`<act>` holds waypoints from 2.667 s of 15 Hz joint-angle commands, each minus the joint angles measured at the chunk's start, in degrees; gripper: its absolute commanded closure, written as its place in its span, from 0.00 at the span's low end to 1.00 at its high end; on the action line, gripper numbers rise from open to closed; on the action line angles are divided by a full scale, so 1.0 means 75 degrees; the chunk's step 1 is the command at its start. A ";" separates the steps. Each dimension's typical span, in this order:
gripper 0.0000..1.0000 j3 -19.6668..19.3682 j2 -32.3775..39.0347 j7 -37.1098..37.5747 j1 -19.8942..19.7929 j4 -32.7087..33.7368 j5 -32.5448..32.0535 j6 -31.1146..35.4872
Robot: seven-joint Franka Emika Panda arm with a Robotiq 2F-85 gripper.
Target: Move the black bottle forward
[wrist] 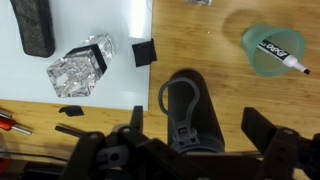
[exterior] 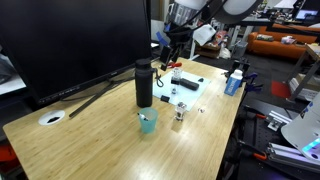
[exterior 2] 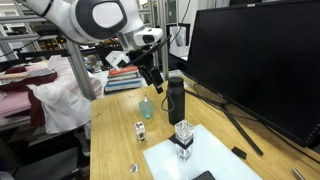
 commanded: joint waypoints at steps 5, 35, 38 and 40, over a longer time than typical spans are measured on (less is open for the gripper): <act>0.00 -0.0342 0.1231 -0.1150 0.0343 0.1140 0.0216 -0.0163; 0.82 -0.0851 0.2067 -0.1750 0.0690 0.1755 -0.0665 0.0174; 0.92 -0.0877 0.2057 -0.1749 0.0726 0.1773 -0.0824 0.0161; 0.92 -0.0892 0.2036 -0.1740 0.0756 0.1739 -0.0953 0.0153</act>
